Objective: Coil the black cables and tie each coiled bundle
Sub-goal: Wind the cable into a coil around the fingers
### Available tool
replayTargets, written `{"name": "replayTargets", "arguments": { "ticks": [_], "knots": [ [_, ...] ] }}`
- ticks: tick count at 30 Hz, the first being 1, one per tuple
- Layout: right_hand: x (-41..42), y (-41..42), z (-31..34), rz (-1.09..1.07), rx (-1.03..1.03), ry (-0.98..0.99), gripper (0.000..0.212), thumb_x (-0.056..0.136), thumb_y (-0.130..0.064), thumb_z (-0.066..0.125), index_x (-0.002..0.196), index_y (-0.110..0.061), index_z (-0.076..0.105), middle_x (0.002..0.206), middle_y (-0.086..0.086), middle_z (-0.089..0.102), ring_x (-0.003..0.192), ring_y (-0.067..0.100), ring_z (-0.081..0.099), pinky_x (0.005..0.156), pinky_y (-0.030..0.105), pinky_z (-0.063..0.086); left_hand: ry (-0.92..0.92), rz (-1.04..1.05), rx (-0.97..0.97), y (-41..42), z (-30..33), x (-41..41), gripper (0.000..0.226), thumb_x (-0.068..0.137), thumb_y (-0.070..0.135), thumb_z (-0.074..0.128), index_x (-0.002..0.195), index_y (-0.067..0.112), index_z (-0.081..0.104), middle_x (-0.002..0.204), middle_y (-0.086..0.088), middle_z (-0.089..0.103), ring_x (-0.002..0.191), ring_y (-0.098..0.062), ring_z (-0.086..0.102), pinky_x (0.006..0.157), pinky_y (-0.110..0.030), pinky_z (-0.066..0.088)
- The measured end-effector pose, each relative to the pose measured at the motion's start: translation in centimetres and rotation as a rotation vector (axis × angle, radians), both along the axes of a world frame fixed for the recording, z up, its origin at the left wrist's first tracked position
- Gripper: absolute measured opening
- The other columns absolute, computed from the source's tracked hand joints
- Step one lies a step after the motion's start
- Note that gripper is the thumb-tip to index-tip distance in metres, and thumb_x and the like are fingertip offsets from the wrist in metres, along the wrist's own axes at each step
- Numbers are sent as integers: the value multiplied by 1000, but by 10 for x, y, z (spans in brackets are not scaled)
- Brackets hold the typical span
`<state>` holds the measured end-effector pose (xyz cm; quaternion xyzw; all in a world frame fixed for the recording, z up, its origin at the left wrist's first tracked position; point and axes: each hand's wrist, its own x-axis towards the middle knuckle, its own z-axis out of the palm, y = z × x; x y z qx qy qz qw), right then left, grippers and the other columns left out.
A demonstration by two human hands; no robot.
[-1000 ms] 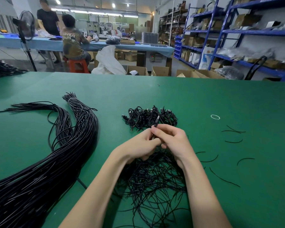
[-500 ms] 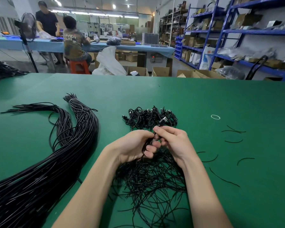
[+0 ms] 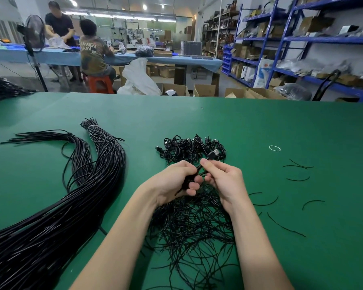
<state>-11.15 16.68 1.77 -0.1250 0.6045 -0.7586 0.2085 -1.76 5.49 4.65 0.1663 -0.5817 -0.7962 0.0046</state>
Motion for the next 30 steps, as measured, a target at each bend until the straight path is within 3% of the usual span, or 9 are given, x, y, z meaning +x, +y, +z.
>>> {"name": "replayTargets", "arguments": {
  "ticks": [3,5,8,11,13,22,24,27,30],
  "knots": [
    [0,4,2,42,55,60,12,89,-25,79,87,-14,77,63,-3,66,54,7,66,54,17,51,21,56,22,-1,-3,-1,19,105,4,36,88,13,36,64,-1,51,53,-10,39,49,-21,32],
    [-4,12,3,56,260,238,13,89,-37,77,91,-24,78,77,-8,74,60,0,64,57,20,50,49,126,56,-7,-5,-1,17,106,4,36,91,12,38,66,-1,52,53,-10,41,50,-21,34],
    [-14,27,3,188,706,545,10,78,-43,85,83,-37,78,83,-21,75,78,-9,66,76,20,48,93,210,164,-17,-6,-1,10,105,6,40,97,11,40,73,-4,57,57,-12,48,53,-22,44],
    [-10,27,5,298,939,577,10,74,-43,87,78,-40,78,81,-22,74,89,-1,67,89,31,54,146,262,311,-23,-9,-1,8,104,5,43,98,9,41,75,-8,59,60,-14,51,52,-20,51],
    [-8,25,8,269,974,632,7,77,-43,84,76,-41,78,80,-24,74,89,0,67,89,34,55,149,278,324,-24,-11,-2,8,103,5,46,97,9,44,76,-8,62,60,-14,54,54,-20,54],
    [-18,40,19,97,693,652,9,82,-44,81,75,-46,76,82,-36,69,96,-9,60,83,27,44,197,371,281,-22,-18,-6,5,102,5,51,98,8,49,79,-7,67,63,-12,58,60,-22,55],
    [-20,43,18,102,625,626,8,83,-40,80,76,-41,77,77,-29,70,81,-12,62,77,20,44,199,382,273,-19,-19,-7,5,102,5,50,98,7,49,78,-7,68,61,-11,58,58,-22,54],
    [-18,41,17,93,417,483,3,87,-30,79,85,-32,79,78,-12,74,56,0,59,60,18,47,211,405,219,-14,-19,-9,10,103,6,50,93,7,50,80,-8,66,58,-10,53,50,-18,47],
    [-9,30,19,54,170,302,8,92,-16,75,93,-23,78,85,0,77,54,7,60,47,18,46,223,437,113,-9,-20,-10,13,103,7,51,90,9,50,81,-5,65,53,-6,46,43,-14,39]
  ]
}}
